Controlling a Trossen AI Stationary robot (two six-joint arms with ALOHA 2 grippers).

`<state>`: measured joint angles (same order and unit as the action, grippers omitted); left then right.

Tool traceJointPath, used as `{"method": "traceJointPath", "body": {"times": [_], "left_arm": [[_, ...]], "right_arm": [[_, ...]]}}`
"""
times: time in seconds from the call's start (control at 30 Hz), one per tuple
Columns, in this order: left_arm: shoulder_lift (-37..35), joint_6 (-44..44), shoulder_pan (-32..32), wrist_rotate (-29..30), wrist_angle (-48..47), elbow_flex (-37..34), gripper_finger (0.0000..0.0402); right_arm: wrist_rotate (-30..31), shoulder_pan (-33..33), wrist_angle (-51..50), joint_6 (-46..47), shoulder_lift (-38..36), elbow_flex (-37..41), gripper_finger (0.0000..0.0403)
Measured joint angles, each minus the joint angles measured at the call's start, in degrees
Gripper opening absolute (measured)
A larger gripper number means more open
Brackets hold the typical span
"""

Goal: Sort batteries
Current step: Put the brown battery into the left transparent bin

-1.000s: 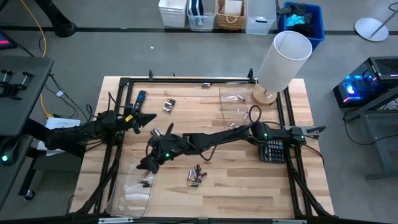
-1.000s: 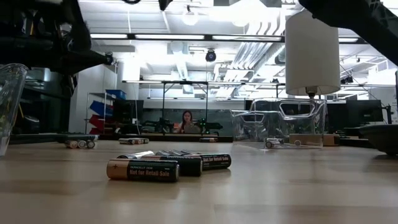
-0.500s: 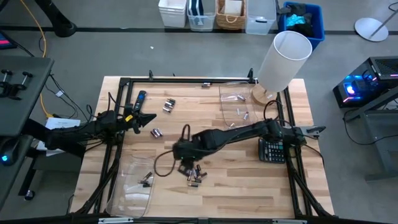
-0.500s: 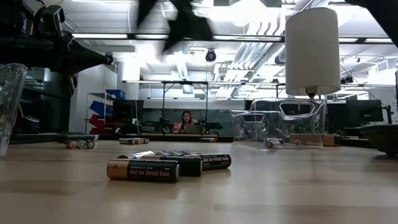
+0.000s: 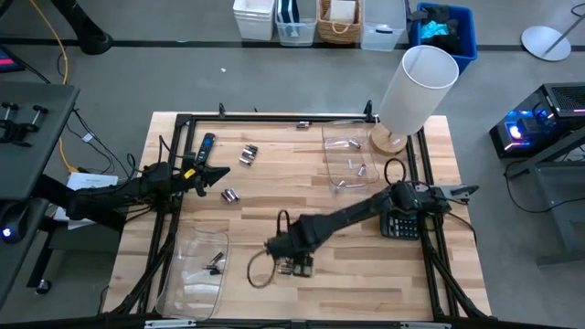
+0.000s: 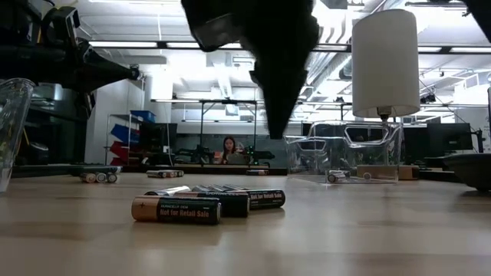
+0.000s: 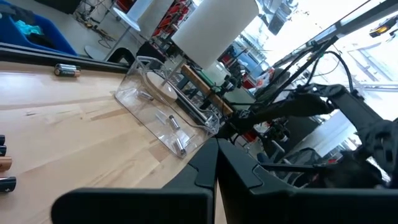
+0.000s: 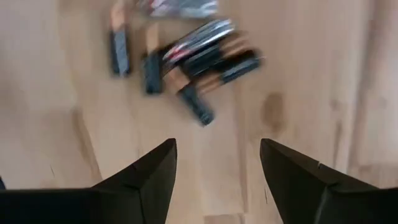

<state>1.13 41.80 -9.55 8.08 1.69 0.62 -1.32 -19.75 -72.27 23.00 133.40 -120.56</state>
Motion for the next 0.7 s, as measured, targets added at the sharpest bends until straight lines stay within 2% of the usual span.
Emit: {"method": "traceJointPath", "body": {"times": [0.13,0.3,0.4,0.53,0.7], "left_arm": [[0.0,0.0,0.0,0.0,0.0,0.0,0.0],[0.0,0.0,0.0,0.0,0.0,0.0,0.0],[0.0,0.0,0.0,0.0,0.0,0.0,0.0],[0.0,0.0,0.0,0.0,0.0,0.0,0.0],[0.0,0.0,0.0,0.0,0.0,0.0,0.0]], "right_arm": [[2.4,-2.2,-1.6,-10.1,0.0,1.9,0.0224],[3.0,-3.6,5.6,-15.6,0.0,3.5,0.0224],[3.3,-3.7,9.1,-16.9,0.0,5.3,0.0224],[7.1,-3.2,9.7,-17.9,0.0,7.4,0.0224],[6.8,-2.3,9.8,-18.3,0.0,8.6,0.0224]]}}
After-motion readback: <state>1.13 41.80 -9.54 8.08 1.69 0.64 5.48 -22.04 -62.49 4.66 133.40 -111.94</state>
